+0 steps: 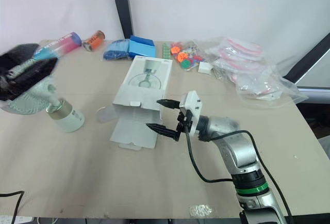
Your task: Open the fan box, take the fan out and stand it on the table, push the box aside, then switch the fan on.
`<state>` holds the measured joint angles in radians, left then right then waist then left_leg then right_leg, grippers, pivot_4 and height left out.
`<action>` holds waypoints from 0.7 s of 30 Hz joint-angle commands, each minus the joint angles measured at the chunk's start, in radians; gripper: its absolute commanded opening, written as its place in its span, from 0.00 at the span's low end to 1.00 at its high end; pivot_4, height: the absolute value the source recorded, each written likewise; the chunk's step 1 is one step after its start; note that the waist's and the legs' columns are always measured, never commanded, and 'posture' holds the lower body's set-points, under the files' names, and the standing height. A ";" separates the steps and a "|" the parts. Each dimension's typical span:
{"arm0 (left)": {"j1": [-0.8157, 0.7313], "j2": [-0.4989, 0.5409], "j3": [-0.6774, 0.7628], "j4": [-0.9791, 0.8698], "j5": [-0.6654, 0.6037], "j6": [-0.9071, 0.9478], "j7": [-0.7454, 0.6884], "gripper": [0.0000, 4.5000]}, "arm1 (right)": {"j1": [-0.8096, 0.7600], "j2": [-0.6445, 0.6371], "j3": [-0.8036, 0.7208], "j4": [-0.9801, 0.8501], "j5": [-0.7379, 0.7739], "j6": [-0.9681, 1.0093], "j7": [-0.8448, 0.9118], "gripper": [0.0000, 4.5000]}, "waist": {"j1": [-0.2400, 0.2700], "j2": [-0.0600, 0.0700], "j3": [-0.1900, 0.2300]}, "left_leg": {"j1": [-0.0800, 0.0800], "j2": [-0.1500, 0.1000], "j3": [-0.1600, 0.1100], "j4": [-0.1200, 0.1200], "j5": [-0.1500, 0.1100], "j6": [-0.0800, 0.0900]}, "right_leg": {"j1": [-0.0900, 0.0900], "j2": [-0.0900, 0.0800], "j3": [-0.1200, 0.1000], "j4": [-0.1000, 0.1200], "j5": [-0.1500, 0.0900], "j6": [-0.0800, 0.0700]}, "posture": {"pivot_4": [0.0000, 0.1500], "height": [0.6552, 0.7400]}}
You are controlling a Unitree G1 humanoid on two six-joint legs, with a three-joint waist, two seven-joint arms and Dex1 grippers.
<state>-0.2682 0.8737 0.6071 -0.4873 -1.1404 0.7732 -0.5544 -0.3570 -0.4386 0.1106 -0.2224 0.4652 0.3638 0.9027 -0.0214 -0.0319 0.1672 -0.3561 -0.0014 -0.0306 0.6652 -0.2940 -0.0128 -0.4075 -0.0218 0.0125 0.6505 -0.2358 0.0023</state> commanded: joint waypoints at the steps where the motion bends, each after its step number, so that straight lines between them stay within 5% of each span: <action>1: 0.053 -0.031 -0.114 -0.136 -0.018 0.001 -0.006 0.99 | 0.016 0.029 -0.010 -0.117 -0.002 0.093 -0.139 1.00 | -0.001 0.001 0.000 | 0.000 0.000 0.000 0.000 0.000 0.000 | 0.000 0.000 0.000 0.000 0.000 0.000 | 1.00 1.00; 4: 0.154 -0.117 -0.169 -0.175 -0.023 -0.016 0.018 0.99 | 0.048 0.043 0.012 -0.189 -0.046 0.152 -0.244 1.00 | -0.002 0.003 0.000 | 0.000 0.000 0.000 0.000 0.000 0.000 | 0.000 0.000 0.001 0.000 0.000 0.000 | 1.00 1.00; 13: 0.408 -0.145 -0.384 -0.126 0.414 -0.300 -0.207 0.99 | 0.061 0.075 0.042 -0.251 -0.154 0.305 -0.461 1.00 | -0.001 0.003 -0.001 | 0.000 -0.001 0.000 0.000 0.001 -0.001 | 0.000 0.002 0.004 0.000 -0.002 0.002 | 1.00 1.00; 21: 0.409 -0.162 -0.484 -0.032 0.571 -0.480 -0.331 0.99 | 0.056 0.118 0.068 -0.285 -0.169 0.417 -0.536 1.00 | -0.001 0.003 -0.001 | 0.000 -0.001 0.000 -0.001 0.001 -0.001 | 0.000 0.002 0.004 0.000 -0.003 0.002 | 1.00 1.00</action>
<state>0.1524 0.7173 0.1249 -0.5140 -0.5835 0.3309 -0.8636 -0.2887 -0.3253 0.1852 -0.4495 0.2951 0.7727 0.3811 -0.0220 -0.0290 0.1666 -0.3562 -0.0023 -0.0310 0.6639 -0.2936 -0.0133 -0.4077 -0.0198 0.0162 0.6505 -0.2394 0.0042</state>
